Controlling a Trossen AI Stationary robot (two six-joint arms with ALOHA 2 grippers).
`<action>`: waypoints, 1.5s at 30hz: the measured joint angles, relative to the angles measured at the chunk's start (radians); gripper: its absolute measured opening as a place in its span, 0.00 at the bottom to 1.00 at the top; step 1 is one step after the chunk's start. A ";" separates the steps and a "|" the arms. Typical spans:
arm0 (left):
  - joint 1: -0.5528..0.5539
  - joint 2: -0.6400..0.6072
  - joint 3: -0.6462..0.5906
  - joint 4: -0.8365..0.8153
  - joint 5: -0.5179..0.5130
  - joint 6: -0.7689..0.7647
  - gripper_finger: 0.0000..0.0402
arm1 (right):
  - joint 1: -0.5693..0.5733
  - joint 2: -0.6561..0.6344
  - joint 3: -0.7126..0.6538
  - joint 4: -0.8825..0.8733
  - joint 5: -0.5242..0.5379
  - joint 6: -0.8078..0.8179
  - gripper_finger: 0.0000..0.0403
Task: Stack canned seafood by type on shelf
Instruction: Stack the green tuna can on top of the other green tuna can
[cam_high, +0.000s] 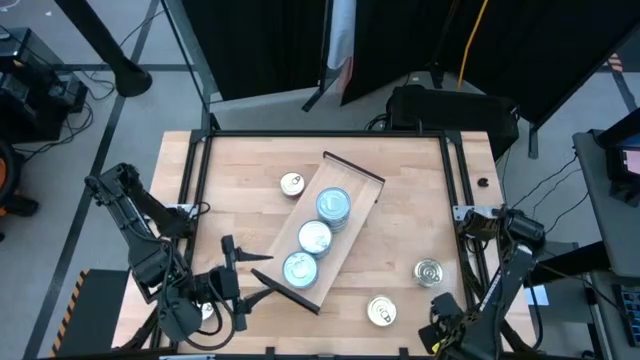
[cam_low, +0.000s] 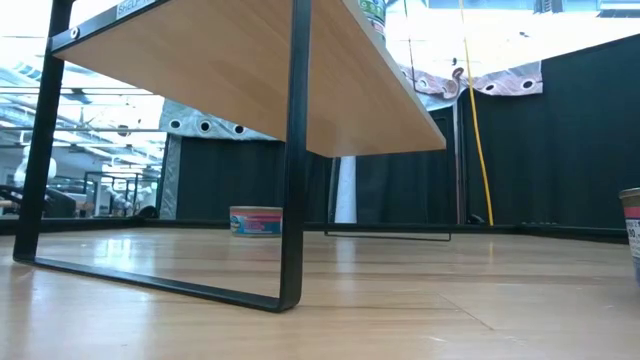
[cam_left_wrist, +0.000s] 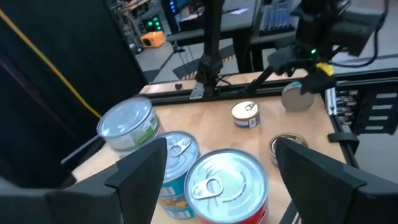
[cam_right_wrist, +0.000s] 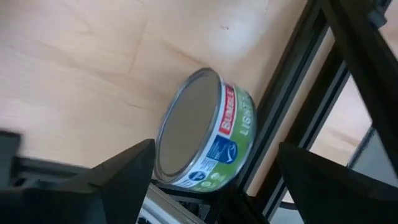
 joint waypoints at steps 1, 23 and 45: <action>0.000 0.000 0.000 0.011 0.009 0.020 0.75 | 0.000 0.010 0.000 0.000 -0.010 0.002 0.82; 0.000 -0.006 0.000 0.015 0.047 0.098 0.75 | 0.020 0.104 -0.033 0.047 0.074 -0.044 0.68; 0.000 -0.006 0.000 0.015 0.045 0.078 0.75 | 0.019 -0.046 0.113 -0.020 0.437 -0.244 0.29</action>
